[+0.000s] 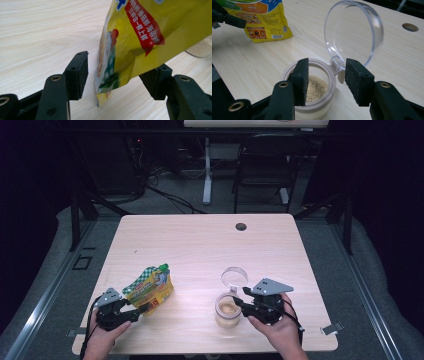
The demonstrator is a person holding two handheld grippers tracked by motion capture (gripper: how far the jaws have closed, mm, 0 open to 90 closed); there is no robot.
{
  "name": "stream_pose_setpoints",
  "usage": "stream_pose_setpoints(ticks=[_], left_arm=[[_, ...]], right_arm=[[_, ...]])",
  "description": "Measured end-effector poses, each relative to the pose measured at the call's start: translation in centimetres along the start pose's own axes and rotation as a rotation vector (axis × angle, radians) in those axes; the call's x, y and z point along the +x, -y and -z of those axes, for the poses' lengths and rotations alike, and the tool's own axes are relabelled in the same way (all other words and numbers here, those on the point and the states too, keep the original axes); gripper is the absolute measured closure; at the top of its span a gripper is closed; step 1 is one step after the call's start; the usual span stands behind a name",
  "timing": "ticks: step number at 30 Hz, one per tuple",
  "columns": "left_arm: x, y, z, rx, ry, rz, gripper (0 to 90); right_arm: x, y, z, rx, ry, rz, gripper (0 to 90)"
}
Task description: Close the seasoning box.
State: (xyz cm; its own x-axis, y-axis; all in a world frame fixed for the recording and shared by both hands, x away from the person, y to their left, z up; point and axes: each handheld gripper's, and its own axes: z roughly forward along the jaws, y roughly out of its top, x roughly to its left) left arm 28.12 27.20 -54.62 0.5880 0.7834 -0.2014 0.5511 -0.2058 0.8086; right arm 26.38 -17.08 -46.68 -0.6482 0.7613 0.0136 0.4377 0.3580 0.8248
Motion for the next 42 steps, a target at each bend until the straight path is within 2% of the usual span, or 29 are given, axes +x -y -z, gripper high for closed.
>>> stream_pose_setpoints(ticks=[7, 14, 20, 28, 29, 42], left_arm=[[0.1, 0.0, 0.1, 0.001, -0.001, -0.001, 43.1], [0.0, 0.0, 0.2, -0.006, -0.001, 0.0, 43.4], [0.0, 0.1, 0.1, 0.0, -0.007, -0.005, 43.9], [-0.1, 0.2, 0.2, 0.0, -0.01, -0.008, 44.2], [-0.1, 0.3, 0.2, -0.001, -0.012, -0.007, 44.2], [-0.4, 0.8, 0.5, 0.009, -0.018, -0.012, 44.5]], right_arm=[[-1.4, 0.3, 0.6, 0.014, 0.018, -0.042, 54.7], [-2.0, 0.5, 0.6, 0.021, 0.033, -0.058, 54.3], [-2.6, 0.6, 0.7, 0.018, 0.045, -0.07, 50.3], [-2.9, 0.5, 0.0, 0.016, 0.04, -0.062, 47.4], [-2.9, 0.5, -0.2, 0.002, 0.037, -0.06, 46.9], [-3.3, -0.6, -1.4, -0.026, 0.031, -0.058, 46.2]])
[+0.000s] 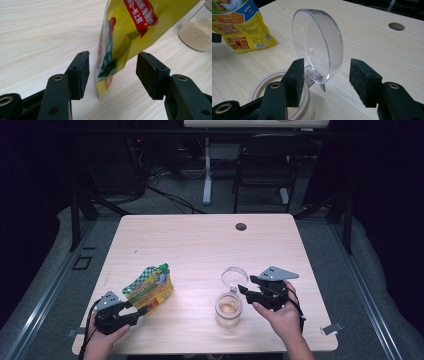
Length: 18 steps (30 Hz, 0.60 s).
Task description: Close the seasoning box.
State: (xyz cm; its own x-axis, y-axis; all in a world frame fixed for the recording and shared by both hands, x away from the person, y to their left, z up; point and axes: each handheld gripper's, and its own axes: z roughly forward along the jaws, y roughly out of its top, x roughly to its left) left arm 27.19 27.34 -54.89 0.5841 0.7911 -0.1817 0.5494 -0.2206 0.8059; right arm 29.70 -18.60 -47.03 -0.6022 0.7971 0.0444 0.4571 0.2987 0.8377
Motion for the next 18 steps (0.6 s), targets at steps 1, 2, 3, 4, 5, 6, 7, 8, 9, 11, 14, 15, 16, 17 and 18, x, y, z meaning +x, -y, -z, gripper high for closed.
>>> stream_pose_setpoints(ticks=[1, 2, 3, 4, 5, 6, 7, 8, 9, 11, 14, 15, 16, 17, 18], left_arm=[[-0.01, 0.03, 0.05, 0.0, -0.001, -0.001, 44.5], [-0.03, 0.05, 0.1, 0.001, -0.003, -0.001, 44.5], [-0.03, 0.07, 0.16, 0.002, -0.004, -0.002, 44.5], [-0.03, 0.1, 0.22, 0.0, -0.004, 0.0, 44.5], [-0.01, 0.13, 0.24, -0.004, -0.004, 0.001, 44.5], [0.01, 0.15, 0.3, -0.002, -0.007, 0.002, 44.5], [0.03, 0.17, 0.34, -0.002, -0.007, 0.004, 44.5], [0.08, 0.19, 0.39, 0.001, -0.009, 0.002, 44.5], [0.07, 0.24, 0.38, -0.003, -0.01, 0.005, 44.5], [0.1, 0.31, 0.42, -0.002, -0.013, 0.008, 44.5], [0.13, 0.36, 0.58, 0.0, -0.018, 0.006, 44.6], [0.13, 0.39, 0.62, -0.003, -0.018, 0.006, 44.6], [0.14, 0.41, 0.68, -0.002, -0.018, 0.009, 44.6], [0.15, 0.42, 0.7, -0.001, -0.02, 0.009, 44.6], [0.17, 0.44, 0.71, -0.003, -0.02, 0.009, 44.7]], right_arm=[[0.01, -0.08, -0.03, -0.002, 0.001, 0.003, 47.3], [0.04, -0.15, -0.09, -0.013, 0.007, 0.009, 48.4], [0.05, -0.21, -0.12, -0.018, 0.009, 0.011, 49.2], [0.02, -0.28, -0.15, -0.022, 0.011, 0.01, 49.7], [-0.03, -0.37, -0.17, -0.024, 0.012, 0.01, 50.5], [-0.07, -0.42, -0.19, -0.024, 0.012, 0.013, 51.5], [-0.09, -0.47, -0.24, -0.028, 0.012, 0.014, 52.5], [-0.12, -0.53, -0.29, -0.029, 0.012, 0.017, 54.0], [-0.13, -0.57, -0.31, -0.029, 0.015, 0.021, 56.6], [-0.16, -0.63, -0.41, -0.024, 0.012, 0.022, 59.2], [-0.07, -0.74, -0.52, -0.021, 0.006, 0.033, 63.1], [-0.03, -0.79, -0.51, -0.017, 0.007, 0.037, 64.5], [0.0, -0.82, -0.51, -0.018, 0.006, 0.037, 65.7], [0.01, -0.87, -0.46, -0.014, 0.01, 0.04, 67.7], [-0.02, -0.87, -0.46, -0.018, 0.007, 0.041, 69.4]])
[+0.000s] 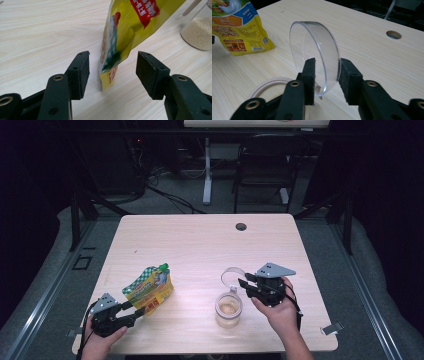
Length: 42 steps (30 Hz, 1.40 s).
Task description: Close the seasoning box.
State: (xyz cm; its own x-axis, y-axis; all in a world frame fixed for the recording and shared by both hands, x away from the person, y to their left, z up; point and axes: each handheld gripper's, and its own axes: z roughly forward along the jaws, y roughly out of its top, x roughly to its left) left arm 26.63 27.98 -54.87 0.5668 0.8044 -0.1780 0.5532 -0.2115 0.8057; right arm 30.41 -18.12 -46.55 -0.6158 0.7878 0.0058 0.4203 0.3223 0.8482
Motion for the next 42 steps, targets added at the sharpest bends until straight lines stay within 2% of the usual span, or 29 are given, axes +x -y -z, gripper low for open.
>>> stream_pose_setpoints(ticks=[5, 11, 26, 42], left_arm=[[0.0, 0.0, -0.1, 0.008, -0.001, -0.003, 44.7], [-0.1, -0.1, -0.1, 0.008, 0.004, -0.003, 45.0], [-0.2, -0.3, -0.5, 0.005, 0.015, -0.009, 45.5], [-0.1, -0.7, -0.7, 0.008, 0.02, -0.018, 45.4]], right_arm=[[-0.1, 0.0, 0.3, -0.001, -0.022, -0.002, 72.5], [0.2, -0.1, 0.5, 0.01, -0.017, 0.021, 72.2], [1.2, 0.2, 1.2, 0.019, -0.041, 0.053, 66.1], [2.3, 1.1, 1.4, 0.034, -0.032, 0.08, 60.9]])
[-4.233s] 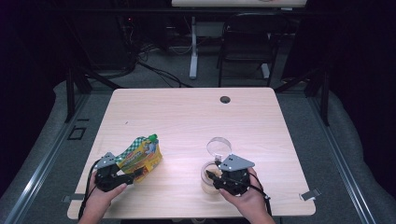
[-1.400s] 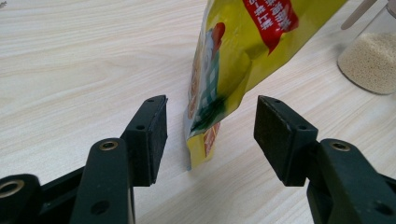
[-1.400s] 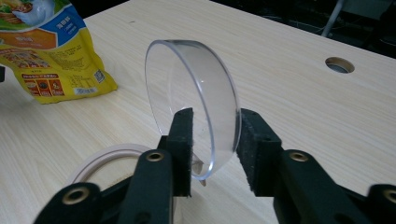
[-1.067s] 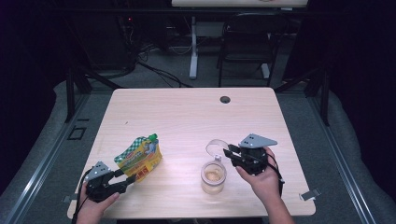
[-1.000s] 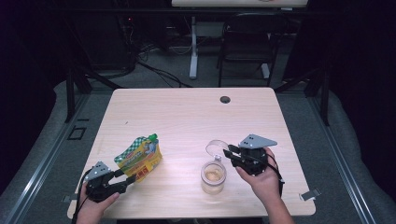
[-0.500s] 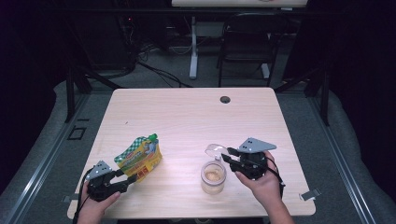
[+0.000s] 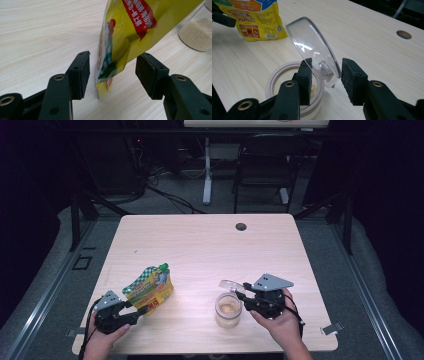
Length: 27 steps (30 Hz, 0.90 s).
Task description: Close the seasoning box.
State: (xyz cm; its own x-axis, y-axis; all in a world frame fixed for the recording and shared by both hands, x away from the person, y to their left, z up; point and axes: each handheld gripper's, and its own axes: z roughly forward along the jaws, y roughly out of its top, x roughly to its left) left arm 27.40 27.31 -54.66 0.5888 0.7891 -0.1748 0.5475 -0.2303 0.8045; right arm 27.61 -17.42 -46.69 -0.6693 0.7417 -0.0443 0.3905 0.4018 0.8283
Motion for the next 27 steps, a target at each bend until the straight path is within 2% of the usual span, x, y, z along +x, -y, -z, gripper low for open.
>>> stream_pose_setpoints(ticks=[6, 9, 13, 18, 27], left_arm=[[0.1, -0.1, 0.1, -0.011, -0.003, 0.0, 45.4], [0.1, -0.2, 0.2, -0.012, -0.003, -0.009, 45.4], [0.0, -0.1, 0.2, -0.01, -0.001, -0.012, 45.4], [0.1, -0.1, 0.1, -0.002, -0.006, -0.013, 45.4], [0.0, -0.1, 0.0, 0.002, -0.005, -0.013, 45.4]], right_arm=[[0.5, 0.1, 0.1, 0.016, 0.011, 0.012, 59.3], [0.9, 0.3, 0.1, 0.039, 0.022, 0.048, 58.4], [1.6, 0.8, 0.1, 0.027, 0.051, 0.085, 57.9], [1.9, 1.4, -0.1, -0.003, 0.065, 0.081, 57.7], [2.5, 2.2, -0.2, 0.001, 0.069, 0.093, 53.0]])
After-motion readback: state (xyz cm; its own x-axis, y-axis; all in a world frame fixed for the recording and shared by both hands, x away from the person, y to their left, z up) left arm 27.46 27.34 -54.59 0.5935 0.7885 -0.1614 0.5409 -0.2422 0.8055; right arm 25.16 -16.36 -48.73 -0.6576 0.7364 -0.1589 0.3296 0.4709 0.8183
